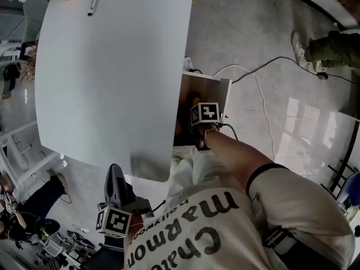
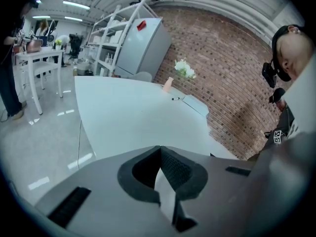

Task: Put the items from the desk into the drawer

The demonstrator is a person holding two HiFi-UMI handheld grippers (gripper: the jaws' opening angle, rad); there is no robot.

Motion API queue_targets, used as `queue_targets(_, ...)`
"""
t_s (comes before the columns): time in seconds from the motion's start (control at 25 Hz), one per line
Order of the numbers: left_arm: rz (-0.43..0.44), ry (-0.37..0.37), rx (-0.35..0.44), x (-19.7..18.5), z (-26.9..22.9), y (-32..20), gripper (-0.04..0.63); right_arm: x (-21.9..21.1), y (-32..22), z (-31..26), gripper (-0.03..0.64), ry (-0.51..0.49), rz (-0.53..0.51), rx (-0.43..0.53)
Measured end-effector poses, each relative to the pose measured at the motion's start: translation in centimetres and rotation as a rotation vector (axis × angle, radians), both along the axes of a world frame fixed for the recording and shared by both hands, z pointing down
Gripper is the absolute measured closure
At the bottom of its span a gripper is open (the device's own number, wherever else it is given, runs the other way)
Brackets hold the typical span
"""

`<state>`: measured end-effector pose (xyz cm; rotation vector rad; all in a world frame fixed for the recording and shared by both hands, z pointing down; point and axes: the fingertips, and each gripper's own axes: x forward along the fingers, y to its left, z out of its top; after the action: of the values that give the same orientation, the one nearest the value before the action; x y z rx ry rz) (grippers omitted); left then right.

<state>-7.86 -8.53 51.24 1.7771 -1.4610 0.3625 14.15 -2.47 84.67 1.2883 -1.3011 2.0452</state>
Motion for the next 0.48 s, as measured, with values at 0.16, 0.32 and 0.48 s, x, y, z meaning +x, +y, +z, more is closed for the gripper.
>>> queue_targets(0.16, 0.026, 0.005, 0.017, 0.2, -0.1, -0.2, 0.595, -0.3, 0.6, 0.0, 0.463, -0.026, 0.031, -0.018)
queue_targets(0.32, 0.059, 0.024, 0.027, 0.0, -0.1, -0.3, 0.595, -0.3, 0.6, -0.2, 0.457, -0.006, 0.074, -0.010)
queue_targets(0.48, 0.102, 0.056, 0.050, 0.0, -0.1, 0.5, 0.595, 0.9, 1.5, -1.1, 0.447, 0.047, 0.095, -0.006)
